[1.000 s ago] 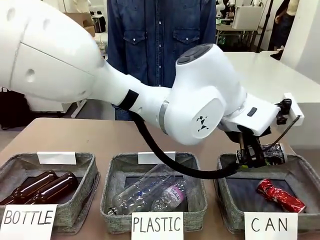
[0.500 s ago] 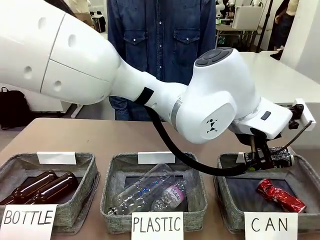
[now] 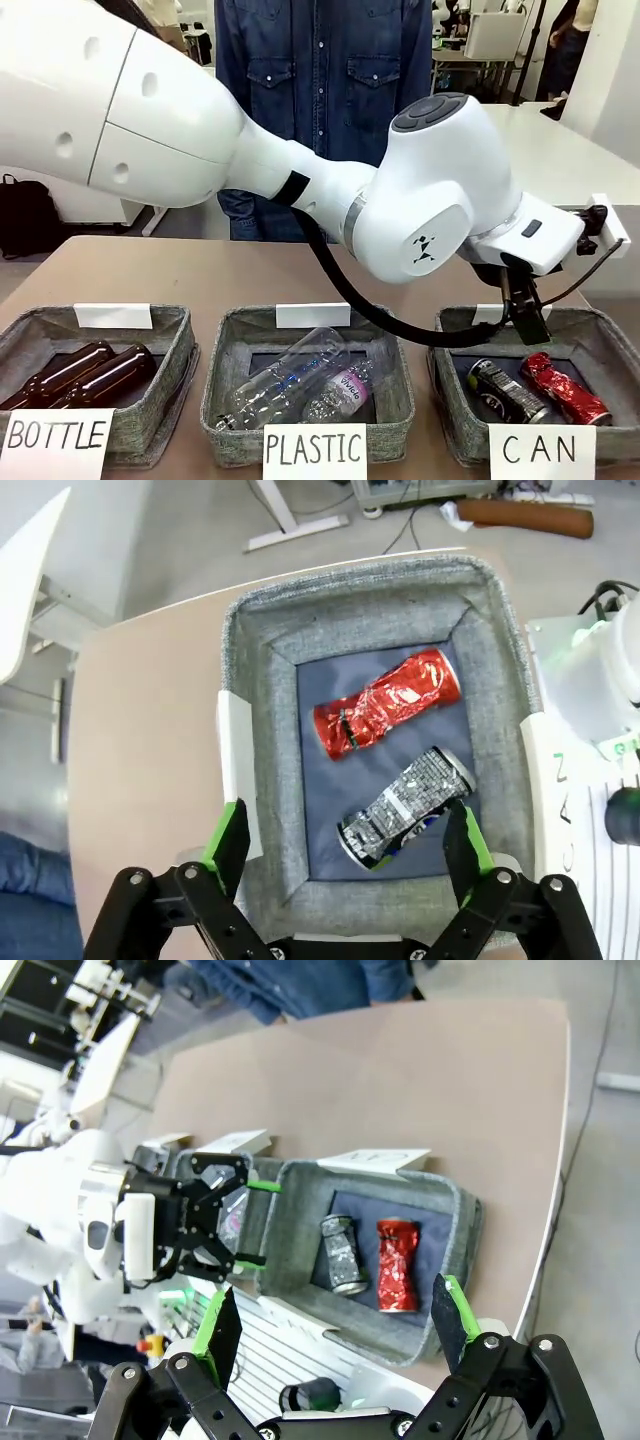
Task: Sort the can waste into the basket.
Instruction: Pick up the can waste from the table and place it in the right Fabric basket.
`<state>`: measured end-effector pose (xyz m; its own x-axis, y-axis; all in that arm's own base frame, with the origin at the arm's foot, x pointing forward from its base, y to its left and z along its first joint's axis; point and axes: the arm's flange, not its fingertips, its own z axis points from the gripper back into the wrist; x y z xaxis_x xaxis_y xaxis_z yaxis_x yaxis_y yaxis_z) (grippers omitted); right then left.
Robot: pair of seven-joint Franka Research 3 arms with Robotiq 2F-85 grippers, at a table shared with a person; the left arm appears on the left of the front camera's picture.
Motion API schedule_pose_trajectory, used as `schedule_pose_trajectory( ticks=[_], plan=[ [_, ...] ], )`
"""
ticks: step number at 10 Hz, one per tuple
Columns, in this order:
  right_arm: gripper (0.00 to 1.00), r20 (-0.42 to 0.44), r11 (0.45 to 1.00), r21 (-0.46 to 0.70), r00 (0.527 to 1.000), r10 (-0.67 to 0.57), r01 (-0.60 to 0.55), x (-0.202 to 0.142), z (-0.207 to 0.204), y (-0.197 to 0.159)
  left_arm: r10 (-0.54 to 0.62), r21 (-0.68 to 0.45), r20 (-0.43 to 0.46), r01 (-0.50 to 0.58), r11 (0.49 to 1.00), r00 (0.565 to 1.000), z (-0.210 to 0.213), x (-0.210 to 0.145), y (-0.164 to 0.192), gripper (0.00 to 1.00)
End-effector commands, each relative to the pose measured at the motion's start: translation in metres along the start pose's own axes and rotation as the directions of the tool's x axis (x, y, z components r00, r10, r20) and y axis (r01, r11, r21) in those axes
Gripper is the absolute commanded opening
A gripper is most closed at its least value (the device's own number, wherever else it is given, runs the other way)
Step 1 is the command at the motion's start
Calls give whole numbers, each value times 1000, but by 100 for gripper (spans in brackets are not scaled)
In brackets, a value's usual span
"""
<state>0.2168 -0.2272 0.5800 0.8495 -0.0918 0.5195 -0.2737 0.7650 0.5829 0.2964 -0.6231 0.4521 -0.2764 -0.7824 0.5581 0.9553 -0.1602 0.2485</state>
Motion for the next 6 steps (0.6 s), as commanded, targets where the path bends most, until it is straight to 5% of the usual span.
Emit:
schedule_pose_trajectory(
  ticks=[1, 4, 6],
  plan=[
    [100, 2, 1000, 2, 1000, -10, 10, 1, 1, 2, 70, 0, -49, -71, 998, 996, 27, -15, -1, 95],
    [100, 48, 994, -70, 996, -78, 81, 0, 13, 3, 264, 6, -47, -264, 964, 963, 127, -92, 16, 95],
    [100, -30, 997, 71, 999, -16, 18, 6, -29, 38, 555, 19, 8, -555, 832, 832, 209, -163, 24, 95]
  ],
)
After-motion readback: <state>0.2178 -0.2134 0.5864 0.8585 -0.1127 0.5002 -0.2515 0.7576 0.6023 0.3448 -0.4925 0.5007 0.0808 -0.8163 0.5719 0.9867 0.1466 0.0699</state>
